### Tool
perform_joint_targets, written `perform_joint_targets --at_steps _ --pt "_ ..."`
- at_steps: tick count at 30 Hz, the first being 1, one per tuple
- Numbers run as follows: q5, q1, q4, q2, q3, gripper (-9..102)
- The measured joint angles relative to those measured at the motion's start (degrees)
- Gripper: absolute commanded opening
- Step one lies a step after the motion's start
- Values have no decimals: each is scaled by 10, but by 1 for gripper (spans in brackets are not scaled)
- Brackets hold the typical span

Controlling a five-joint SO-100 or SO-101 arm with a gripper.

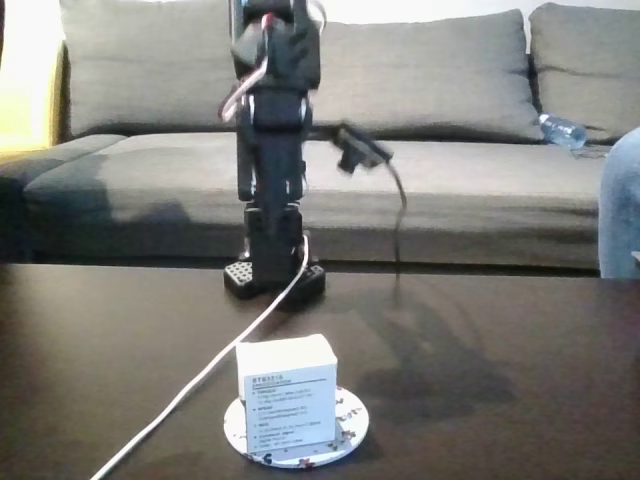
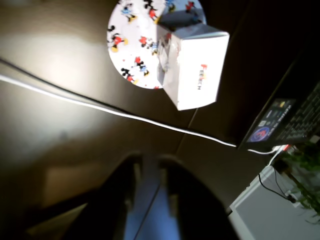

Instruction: Grasp a servo box and put it on the zirlivani.

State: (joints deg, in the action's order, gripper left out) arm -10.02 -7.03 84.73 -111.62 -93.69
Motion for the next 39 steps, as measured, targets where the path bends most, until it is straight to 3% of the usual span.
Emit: perform_joint_targets --at_steps 8,17,22,29,39 --pt "28 -9 -186 -202 -407 0" --pt "32 -33 -293 -412 -652 0" --pt "49 -32 -277 -570 -739 0" --pt "58 -41 -176 -790 -796 0" --pt "58 -42 -127 -802 -796 0"
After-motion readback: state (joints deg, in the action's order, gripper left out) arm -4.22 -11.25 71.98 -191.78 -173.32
